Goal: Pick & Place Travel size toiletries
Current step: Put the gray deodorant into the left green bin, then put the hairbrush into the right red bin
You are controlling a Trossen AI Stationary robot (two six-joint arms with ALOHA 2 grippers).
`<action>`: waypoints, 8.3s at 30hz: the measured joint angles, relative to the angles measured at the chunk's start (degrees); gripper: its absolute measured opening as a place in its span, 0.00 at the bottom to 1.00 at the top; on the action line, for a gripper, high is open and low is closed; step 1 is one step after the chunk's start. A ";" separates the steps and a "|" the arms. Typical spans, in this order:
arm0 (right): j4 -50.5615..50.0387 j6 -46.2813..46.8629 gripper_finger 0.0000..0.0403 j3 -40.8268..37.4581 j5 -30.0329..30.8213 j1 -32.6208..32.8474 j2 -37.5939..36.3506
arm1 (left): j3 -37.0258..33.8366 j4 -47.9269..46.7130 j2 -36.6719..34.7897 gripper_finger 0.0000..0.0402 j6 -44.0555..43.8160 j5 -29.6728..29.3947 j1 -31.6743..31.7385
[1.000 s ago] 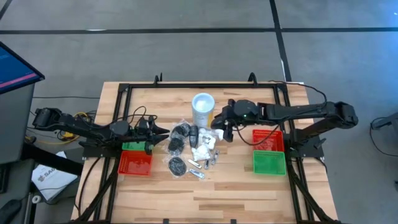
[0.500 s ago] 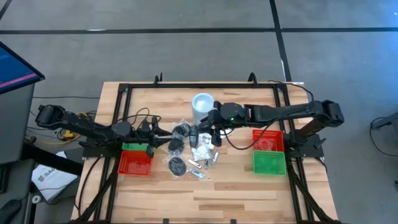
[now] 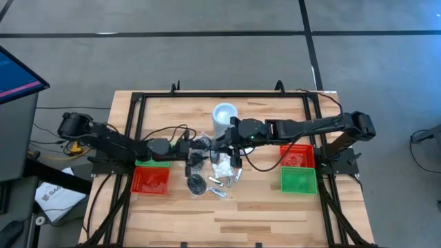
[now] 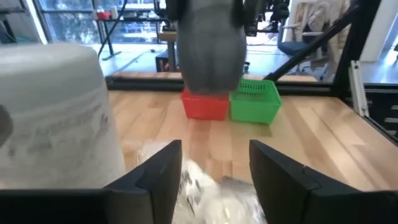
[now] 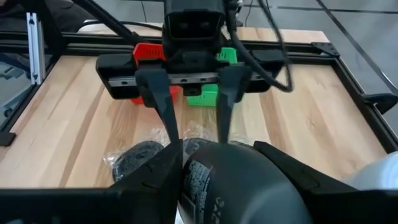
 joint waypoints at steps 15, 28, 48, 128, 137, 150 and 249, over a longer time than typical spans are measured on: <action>0.08 0.00 0.39 0.00 0.00 0.45 0.00 | 4.17 -0.10 1.28 0.55 3.24 -0.21 0.12; 0.06 0.02 0.38 0.00 -0.02 0.45 0.00 | 11.95 0.53 9.11 0.58 3.23 2.39 2.10; -1.14 -0.52 0.35 0.00 -0.04 0.45 -0.07 | 16.14 0.13 13.98 0.46 3.02 2.45 2.43; -2.10 -6.45 0.43 0.00 0.00 -1.50 -0.76 | 7.95 -89.92 -29.25 0.46 -41.99 -11.77 -2.71; -2.46 -6.45 0.42 0.00 0.00 -1.51 -0.76 | 11.63 -101.77 -29.09 0.46 -43.28 -2.30 -0.80; -2.54 -6.47 0.42 0.00 0.00 -1.54 -0.74 | 12.87 -111.41 -25.72 0.46 -41.60 6.14 -0.52; -4.73 -6.97 0.42 -0.02 0.00 -1.50 -0.71 | 12.80 -59.42 3.31 0.40 -18.08 15.33 28.71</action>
